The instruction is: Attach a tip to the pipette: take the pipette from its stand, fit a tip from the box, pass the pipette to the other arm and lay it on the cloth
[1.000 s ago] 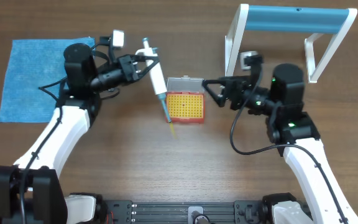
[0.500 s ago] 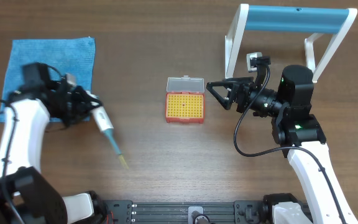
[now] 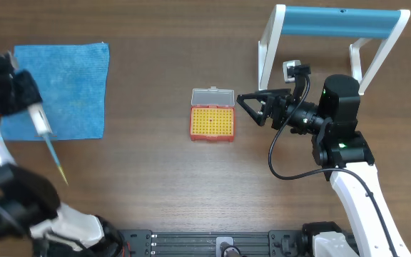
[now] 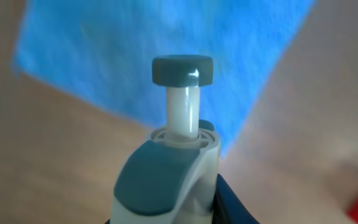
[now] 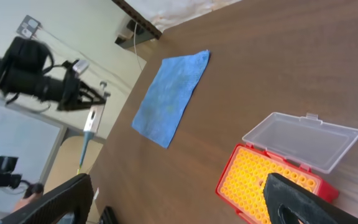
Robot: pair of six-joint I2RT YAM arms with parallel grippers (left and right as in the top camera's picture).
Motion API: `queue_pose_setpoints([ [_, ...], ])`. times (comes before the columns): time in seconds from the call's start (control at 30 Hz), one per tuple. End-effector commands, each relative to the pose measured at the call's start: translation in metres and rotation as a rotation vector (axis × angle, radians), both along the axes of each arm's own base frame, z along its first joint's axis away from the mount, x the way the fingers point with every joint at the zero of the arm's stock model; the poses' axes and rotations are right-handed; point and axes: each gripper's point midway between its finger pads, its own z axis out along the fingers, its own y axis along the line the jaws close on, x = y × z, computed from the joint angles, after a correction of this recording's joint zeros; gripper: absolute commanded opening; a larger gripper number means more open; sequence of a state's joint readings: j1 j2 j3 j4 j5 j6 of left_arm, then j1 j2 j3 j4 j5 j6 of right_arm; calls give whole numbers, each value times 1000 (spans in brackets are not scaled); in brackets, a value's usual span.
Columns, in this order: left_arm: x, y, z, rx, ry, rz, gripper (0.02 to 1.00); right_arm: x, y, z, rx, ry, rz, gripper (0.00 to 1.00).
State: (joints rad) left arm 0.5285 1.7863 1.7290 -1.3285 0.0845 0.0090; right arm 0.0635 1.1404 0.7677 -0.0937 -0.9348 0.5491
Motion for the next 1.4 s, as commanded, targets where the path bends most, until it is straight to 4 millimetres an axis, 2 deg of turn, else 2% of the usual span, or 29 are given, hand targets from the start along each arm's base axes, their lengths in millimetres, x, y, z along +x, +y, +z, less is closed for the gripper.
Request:
queue_pose_setpoints([
  [0.03, 72, 37, -9, 69, -5, -62, 29, -6, 8, 7, 20, 5, 30, 895],
  [0.1, 96, 43, -20, 89, 6, -117, 27, -8, 12, 7, 20, 5, 42, 897],
  [0.2, 109, 55, -41, 167, 83, -167, 27, -11, 16, 7, 21, 6, 56, 895],
  [0.27, 111, 59, -62, 240, 179, -250, 27, -14, 21, 7, 21, 7, 74, 899],
  [0.4, 112, 62, -83, 324, 286, -323, 27, -14, 29, 4, 18, 41, 56, 895],
  [0.7, 131, 58, -112, 296, 252, -384, 27, -27, 54, 0, 1, 47, 118, 897],
  [1.03, 158, 34, -139, 159, 122, -464, 27, -26, 53, -1, 2, 58, 105, 897],
  [1.23, 159, 35, -153, 158, 138, -463, 27, -26, 53, -1, 14, 81, 97, 895],
  [1.4, 165, 39, -153, 175, 115, -458, 27, -25, 53, -1, 12, 81, 93, 895],
])
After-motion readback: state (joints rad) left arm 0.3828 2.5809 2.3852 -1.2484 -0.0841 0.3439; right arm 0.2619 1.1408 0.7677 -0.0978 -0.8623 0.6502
